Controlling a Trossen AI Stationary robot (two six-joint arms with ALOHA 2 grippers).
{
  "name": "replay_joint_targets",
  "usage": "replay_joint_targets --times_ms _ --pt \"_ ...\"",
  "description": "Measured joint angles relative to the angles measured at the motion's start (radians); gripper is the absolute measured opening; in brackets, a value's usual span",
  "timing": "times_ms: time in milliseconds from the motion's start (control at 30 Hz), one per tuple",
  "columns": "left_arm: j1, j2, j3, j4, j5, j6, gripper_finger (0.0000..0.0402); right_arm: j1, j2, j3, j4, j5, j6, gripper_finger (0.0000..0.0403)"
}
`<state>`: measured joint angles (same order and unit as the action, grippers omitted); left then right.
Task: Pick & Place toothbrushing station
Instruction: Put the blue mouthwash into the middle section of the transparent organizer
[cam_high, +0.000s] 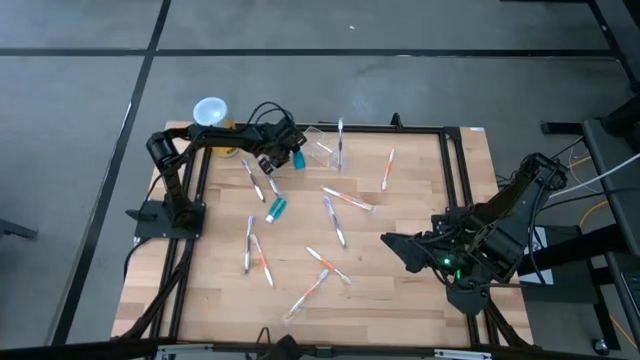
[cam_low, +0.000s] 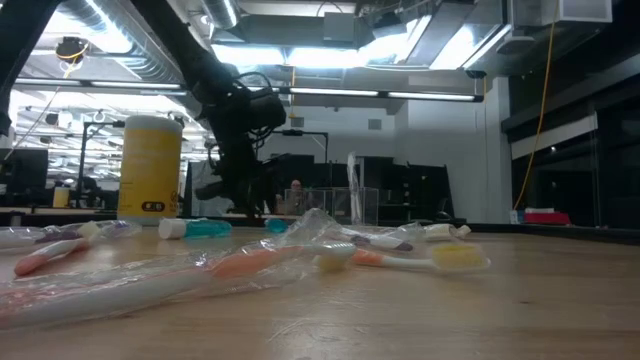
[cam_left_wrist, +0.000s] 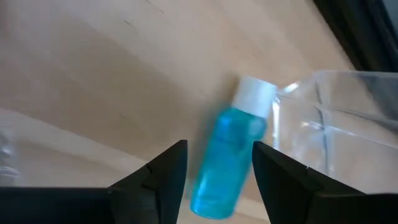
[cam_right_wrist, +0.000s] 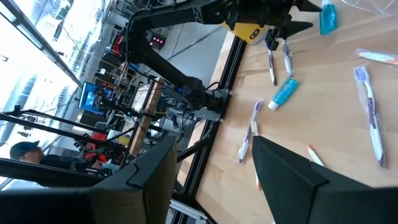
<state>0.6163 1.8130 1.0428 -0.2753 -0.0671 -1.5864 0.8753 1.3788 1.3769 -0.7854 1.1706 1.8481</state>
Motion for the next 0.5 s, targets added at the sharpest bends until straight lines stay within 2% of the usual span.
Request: replay_joint_targets --times_ms 500 --pt "0.017 0.000 0.000 0.041 -0.037 0.147 0.0175 0.000 0.000 0.000 0.000 0.000 -0.001 0.0213"
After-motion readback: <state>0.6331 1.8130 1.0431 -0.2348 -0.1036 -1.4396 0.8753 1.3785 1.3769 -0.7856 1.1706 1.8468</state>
